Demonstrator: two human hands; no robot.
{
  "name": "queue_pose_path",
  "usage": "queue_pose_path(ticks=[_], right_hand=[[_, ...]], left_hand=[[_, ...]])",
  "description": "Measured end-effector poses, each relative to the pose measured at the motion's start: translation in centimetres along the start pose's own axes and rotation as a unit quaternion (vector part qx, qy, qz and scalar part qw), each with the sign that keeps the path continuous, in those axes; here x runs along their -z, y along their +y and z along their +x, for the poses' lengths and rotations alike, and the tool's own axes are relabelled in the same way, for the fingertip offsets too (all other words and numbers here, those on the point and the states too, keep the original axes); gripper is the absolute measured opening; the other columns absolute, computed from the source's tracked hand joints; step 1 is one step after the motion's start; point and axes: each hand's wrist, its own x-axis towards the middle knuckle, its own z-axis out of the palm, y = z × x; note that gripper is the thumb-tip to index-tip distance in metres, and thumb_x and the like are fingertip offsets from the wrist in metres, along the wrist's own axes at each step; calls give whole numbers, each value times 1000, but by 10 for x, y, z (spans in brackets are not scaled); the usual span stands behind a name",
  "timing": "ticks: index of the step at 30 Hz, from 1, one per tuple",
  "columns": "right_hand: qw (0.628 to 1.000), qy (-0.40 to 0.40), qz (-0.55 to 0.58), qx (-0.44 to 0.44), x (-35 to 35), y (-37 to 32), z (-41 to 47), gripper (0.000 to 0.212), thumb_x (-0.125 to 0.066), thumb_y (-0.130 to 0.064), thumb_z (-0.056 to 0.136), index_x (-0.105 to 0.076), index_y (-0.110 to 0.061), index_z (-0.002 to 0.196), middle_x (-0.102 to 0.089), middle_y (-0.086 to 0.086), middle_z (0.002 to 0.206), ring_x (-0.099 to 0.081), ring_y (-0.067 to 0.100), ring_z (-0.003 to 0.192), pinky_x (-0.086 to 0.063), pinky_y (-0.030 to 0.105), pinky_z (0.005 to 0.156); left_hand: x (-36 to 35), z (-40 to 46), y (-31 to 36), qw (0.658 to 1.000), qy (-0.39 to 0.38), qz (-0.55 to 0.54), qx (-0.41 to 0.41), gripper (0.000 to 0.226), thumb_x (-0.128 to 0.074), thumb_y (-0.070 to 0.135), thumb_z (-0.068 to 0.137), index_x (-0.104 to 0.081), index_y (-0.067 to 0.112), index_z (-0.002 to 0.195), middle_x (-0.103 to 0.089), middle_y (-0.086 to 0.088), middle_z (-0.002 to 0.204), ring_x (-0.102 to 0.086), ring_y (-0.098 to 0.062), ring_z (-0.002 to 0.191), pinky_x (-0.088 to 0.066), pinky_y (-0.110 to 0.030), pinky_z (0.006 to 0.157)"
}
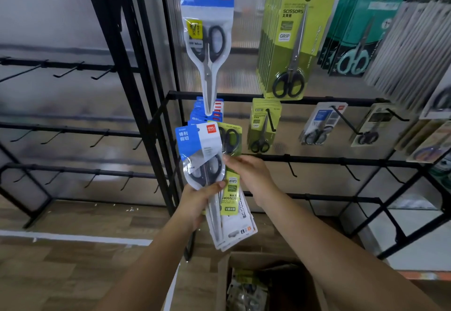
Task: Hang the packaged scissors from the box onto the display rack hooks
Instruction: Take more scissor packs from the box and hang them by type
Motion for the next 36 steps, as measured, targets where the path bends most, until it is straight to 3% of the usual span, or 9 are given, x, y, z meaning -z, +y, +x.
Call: queue_pose_path(ticks=[5,10,15,18,21,25,28,33,36], right_hand=[[997,44,-67,-3,-5,7,4,26,-78,-21,73,-53,-18,69,-58,-4,73,-57,12,71,-47,28,67],[995,78,-66,2,5,11,9,31,-71,-11,80,-47,-16,60,-51,-3,62,-47,9,60,-39,24,59],[993,81,-84,35,6,16,9,17,-70,-17,81,-53,-17,81,-57,-6,80,-56,10,76,-42,22,64],[997,56,-51,11,4,15,10,27,-76,-23,75,-57,-13,91,-62,-3,86,-59,9,78,-45,22,64],[998,57,-22,-10,5,15,11,19,-73,-13,78,-58,-7,85,-64,8,86,-60,20,79,-48,33,74],[993,67,92,-17,12,17,13,13,-63,3,82,-54,-7,80,-61,8,79,-58,18,71,-48,26,66],[988,76,130,-18,14,20,16,19,-56,7,86,-53,-11,82,-60,8,84,-57,24,78,-45,33,74],[992,67,57,89,1,25,18,56,-53,16,83,-49,-31,113,-65,0,106,-63,4,83,-51,18,67],[990,39,-26,130,-12,22,23,66,-48,15,86,-40,-22,140,-52,-10,129,-56,-19,83,-45,8,73]], left_hand=[[-12,-4,-4,1000,-15,8,-26,43,-64,-10,77,-61,7,116,-70,-17,106,-68,-33,96,-58,-38,79],[-20,-6,-5,1000,1,-19,-13,52,-68,6,72,-57,0,122,-67,-21,113,-65,-33,101,-55,-41,86],[-24,-4,-8,999,22,-42,4,42,-63,2,81,-56,-1,122,-64,-27,113,-64,-39,101,-53,-48,89],[-26,-3,-9,999,23,-43,3,40,-61,-2,83,-55,0,123,-63,-28,116,-61,-43,106,-49,-53,94],[-24,-4,-10,999,21,-28,-9,40,-64,2,80,-58,2,120,-65,-24,114,-63,-38,103,-53,-46,89],[-14,-2,-13,998,52,-43,10,37,-64,14,80,-61,7,117,-69,-18,109,-68,-30,93,-58,-36,73],[0,-3,-16,994,71,-65,48,32,-68,16,77,-64,10,108,-73,-13,100,-72,-25,82,-57,-32,62],[30,-9,-15,988,119,-77,55,30,-69,15,76,-64,9,105,-74,-11,91,-72,-27,77,-57,-33,56],[52,-14,-9,984,149,-87,39,20,-63,9,84,-63,10,104,-75,-7,84,-72,-23,71,-56,-31,52]])
